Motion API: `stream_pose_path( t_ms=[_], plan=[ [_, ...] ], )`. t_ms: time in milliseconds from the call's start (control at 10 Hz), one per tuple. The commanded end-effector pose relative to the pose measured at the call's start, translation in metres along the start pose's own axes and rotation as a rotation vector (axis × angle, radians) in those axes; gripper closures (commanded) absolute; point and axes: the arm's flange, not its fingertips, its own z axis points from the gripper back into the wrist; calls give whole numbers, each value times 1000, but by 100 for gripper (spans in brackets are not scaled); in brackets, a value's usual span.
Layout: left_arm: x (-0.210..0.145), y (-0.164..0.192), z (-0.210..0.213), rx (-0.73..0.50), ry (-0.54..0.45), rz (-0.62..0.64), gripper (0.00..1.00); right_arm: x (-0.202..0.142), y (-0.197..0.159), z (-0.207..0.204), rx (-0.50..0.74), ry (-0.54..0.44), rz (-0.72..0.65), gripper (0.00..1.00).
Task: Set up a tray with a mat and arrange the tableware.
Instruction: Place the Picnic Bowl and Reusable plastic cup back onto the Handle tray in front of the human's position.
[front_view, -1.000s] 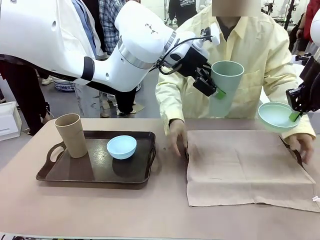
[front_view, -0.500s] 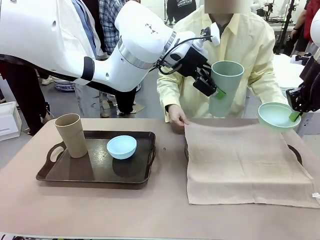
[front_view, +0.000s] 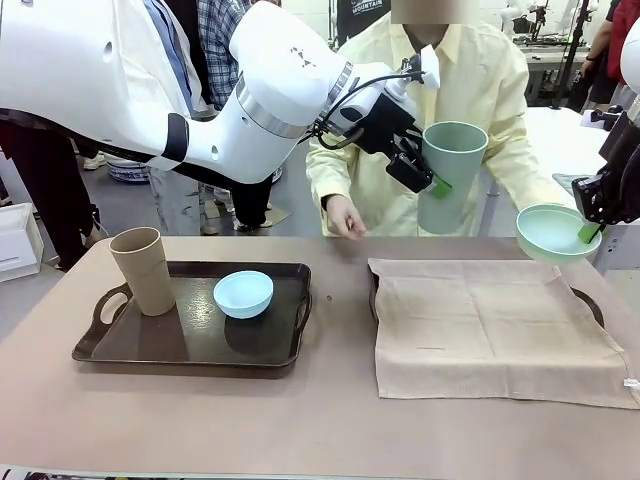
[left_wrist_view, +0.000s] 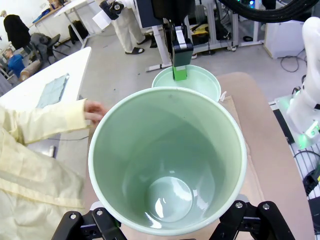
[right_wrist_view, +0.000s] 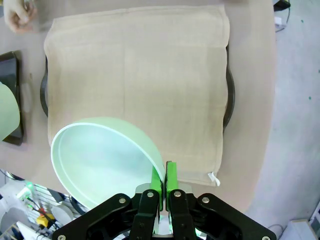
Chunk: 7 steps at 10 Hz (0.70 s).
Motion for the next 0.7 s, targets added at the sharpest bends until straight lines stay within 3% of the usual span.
stream_pose_path(
  t_ms=[0, 300, 400, 500, 600],
  plan=[
    [2, 1, 2, 3, -3, -6, 100, 2, 0, 0, -1, -4, 1, 100],
    [2, 1, 2, 3, -3, -6, 100, 2, 0, 0, -1, -4, 1, 100],
    [2, 1, 2, 3, -3, -6, 100, 0, 0, 0, 0, 0, 0, 96],
    [0, 0, 0, 0, 0, 0, 14, 11, -7, -17, 10, 47, -21, 96],
    [-16, 5, -10, -22, -38, 7, 14, 22, -14, -38, 24, 81, -48, 96]
  ],
)
